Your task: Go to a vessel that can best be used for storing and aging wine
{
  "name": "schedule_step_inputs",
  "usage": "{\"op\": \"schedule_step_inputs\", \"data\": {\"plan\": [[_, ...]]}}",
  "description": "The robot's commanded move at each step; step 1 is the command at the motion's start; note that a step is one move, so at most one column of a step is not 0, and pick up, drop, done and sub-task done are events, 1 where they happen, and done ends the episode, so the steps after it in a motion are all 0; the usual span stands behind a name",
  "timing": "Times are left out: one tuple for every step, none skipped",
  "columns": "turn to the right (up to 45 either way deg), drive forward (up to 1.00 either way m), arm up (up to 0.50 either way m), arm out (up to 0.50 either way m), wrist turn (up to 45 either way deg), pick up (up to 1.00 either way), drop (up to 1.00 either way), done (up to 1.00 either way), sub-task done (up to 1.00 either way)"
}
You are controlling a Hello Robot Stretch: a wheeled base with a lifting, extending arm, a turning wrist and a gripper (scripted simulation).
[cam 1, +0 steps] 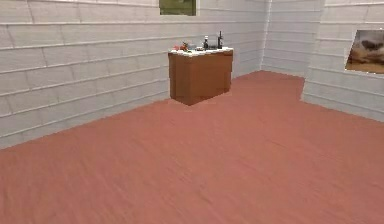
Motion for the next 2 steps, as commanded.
{"op": "schedule_step_inputs", "data": {"plan": [[9.0, 0.0, 0.0, 0.0, 0.0, 0.0, 0.0, 0.0, 0.0], [0.0, 1.0, 0.0, 0.0, 0.0, 0.0, 0.0, 0.0, 0.0]]}}
